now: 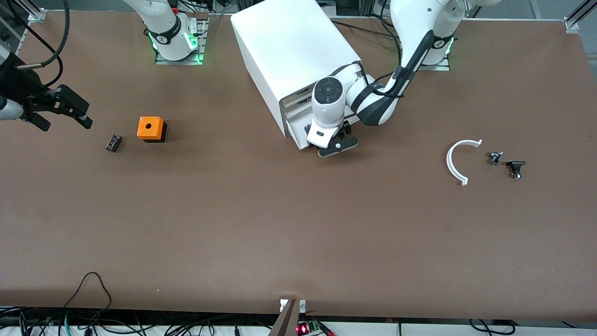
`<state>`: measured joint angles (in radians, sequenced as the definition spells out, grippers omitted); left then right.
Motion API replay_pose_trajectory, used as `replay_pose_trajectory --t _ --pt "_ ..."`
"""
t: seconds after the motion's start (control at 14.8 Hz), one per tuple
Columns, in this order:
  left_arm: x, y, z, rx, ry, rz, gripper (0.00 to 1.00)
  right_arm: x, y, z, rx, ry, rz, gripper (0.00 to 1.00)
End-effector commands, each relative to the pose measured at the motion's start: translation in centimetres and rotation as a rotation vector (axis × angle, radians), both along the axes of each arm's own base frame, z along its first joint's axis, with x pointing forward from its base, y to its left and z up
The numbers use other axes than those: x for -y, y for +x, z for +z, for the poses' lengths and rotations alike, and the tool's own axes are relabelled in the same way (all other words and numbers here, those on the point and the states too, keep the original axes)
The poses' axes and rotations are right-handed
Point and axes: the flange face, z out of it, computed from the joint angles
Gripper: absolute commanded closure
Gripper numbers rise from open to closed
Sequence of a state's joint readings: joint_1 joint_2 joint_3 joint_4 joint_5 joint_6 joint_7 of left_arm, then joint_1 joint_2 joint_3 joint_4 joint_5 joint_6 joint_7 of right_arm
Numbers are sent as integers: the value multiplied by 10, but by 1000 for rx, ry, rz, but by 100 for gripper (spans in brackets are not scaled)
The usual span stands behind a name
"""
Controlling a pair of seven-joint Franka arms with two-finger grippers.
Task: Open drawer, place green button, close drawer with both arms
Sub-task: 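Push the drawer fully shut into the cabinet with the left gripper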
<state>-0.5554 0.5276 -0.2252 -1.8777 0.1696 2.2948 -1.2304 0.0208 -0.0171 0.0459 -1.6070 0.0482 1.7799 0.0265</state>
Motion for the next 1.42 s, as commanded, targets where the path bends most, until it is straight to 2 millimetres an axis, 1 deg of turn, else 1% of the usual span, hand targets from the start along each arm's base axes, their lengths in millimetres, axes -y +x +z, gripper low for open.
replay_pose_trajectory --t 0.0,0.07,0.13,0.27,0.47,0.54,0.67,0.74,0.81,0.94,1.35 --pt "3 -17 10 -6 33 -23 3 1 3 5 -4 -10 2 0" --pt "3 -19 11 -13 41 -33 3 1 3 5 -4 -11 2 0" --pt "9 -26 11 -20 38 -47 3 0 3 6 -3 -12 5 0" --pt "19 -41 5 -42 47 -65 3 0 3 5 -5 -11 4 0" --pt "20 -43 5 -45 50 -73 3 1 1 6 -9 -14 6 0" --pt "18 -42 5 -50 55 -74 3 1 0 4 -25 -15 8 0" --pt "20 -44 6 -51 56 -80 3 -3 -6 -2 -86 -17 15 0" --pt "22 -46 6 -51 55 -80 3 -5 -7 7 -80 -18 19 0" --pt "27 -51 8 -55 48 -86 3 -4 -7 10 -75 -18 17 0" --pt "27 -51 10 -55 43 -85 3 -2 -7 12 -70 -20 18 0" --pt "36 -62 13 -61 33 -103 3 -1 -6 11 -71 -28 19 0"
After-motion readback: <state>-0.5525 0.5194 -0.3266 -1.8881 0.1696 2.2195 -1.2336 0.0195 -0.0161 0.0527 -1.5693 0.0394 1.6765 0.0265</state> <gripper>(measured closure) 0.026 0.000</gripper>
